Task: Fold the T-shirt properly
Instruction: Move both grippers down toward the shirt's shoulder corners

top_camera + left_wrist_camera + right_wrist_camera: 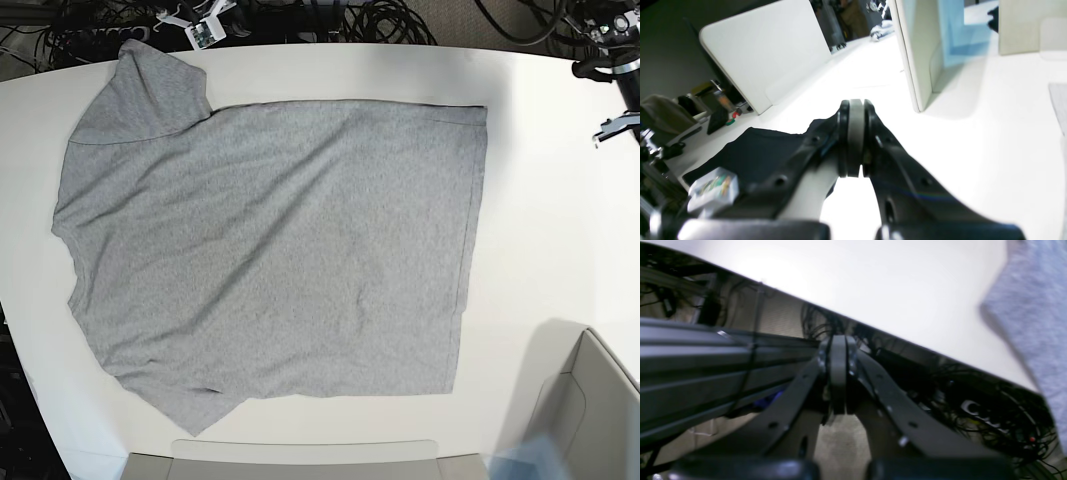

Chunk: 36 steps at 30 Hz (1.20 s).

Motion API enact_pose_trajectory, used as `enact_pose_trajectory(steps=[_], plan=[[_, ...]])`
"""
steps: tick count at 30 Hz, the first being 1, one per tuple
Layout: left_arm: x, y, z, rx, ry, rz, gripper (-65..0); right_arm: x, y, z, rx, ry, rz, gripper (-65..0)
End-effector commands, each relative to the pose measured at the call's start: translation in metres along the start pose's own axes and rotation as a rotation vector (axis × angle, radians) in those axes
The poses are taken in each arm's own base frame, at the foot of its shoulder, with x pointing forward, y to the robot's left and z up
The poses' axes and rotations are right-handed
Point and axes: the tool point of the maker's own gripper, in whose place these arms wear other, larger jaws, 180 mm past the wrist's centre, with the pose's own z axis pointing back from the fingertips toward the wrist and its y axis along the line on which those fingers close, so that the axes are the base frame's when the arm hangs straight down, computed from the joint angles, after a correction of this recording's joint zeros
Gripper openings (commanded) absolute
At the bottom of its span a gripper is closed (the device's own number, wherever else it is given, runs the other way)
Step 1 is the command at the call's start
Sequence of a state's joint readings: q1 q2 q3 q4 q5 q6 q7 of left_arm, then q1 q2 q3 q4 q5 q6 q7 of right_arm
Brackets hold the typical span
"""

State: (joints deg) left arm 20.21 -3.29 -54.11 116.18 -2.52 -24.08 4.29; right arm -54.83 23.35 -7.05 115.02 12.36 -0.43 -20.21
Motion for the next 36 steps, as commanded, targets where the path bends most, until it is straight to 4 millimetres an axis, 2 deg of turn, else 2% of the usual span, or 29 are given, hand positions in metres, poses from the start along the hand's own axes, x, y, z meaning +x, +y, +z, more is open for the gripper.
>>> enact_pose_trajectory(steps=[1,3,6,7,10,14,17,21,23,25,27,28,30,34,36], plan=[[0.019,0.006,-0.004,0.009,-0.067,-0.019,-64.9,0.013,0.004,0.004,0.014,-0.047,0.002,-64.7],[0.024,-0.001,-0.008,-0.037,-0.085,-0.029,-64.8,0.022,0.005,0.004,0.014,-0.068,0.020,-64.7],[0.041,-0.046,-0.008,-0.331,-0.157,-0.087,-64.9,0.026,0.002,0.004,-0.013,-0.080,0.085,-64.7],[0.049,-0.053,-0.009,-0.364,-0.191,-0.080,-64.9,0.029,0.000,0.003,-0.022,-0.085,0.107,-64.7],[0.059,-0.066,-0.005,-0.441,-0.239,-0.034,-64.8,0.032,-0.005,0.002,-0.046,-0.090,0.161,-64.7],[0.066,-0.066,-0.013,-0.409,-0.249,0.018,-65.0,0.045,-0.011,-0.003,-0.069,-0.123,0.203,-64.7],[0.060,-0.027,-0.024,-0.157,-0.218,0.095,-65.0,0.057,-0.013,-0.007,-0.080,-0.157,0.200,-64.7],[0.072,0.020,-0.040,0.101,-0.249,0.173,-65.0,0.066,-0.015,-0.009,-0.086,-0.179,0.208,-64.7],[0.074,0.032,-0.049,0.187,-0.232,0.185,-65.0,0.069,-0.014,-0.010,-0.086,-0.189,0.199,-64.7],[0.084,0.031,-0.057,0.200,-0.255,0.191,-65.0,0.074,-0.013,-0.012,-0.090,-0.205,0.189,-64.7],[0.104,0.014,-0.065,0.155,-0.327,0.213,-65.0,0.076,-0.013,-0.012,-0.092,-0.211,0.187,-64.7],[0.117,-0.002,-0.068,0.108,-0.373,0.222,-65.0,0.077,-0.013,-0.012,-0.093,-0.212,0.188,-64.7],[0.136,-0.027,-0.065,0.000,-0.462,0.178,-65.0,0.079,-0.014,-0.013,-0.095,-0.219,0.191,-64.6],[0.150,-0.088,-0.042,-0.249,-0.585,0.125,-65.0,0.081,-0.015,-0.013,-0.097,-0.223,0.193,-64.6],[0.153,-0.094,-0.040,-0.266,-0.600,0.147,-65.0,0.081,-0.015,-0.013,-0.098,-0.222,0.194,-64.6]])
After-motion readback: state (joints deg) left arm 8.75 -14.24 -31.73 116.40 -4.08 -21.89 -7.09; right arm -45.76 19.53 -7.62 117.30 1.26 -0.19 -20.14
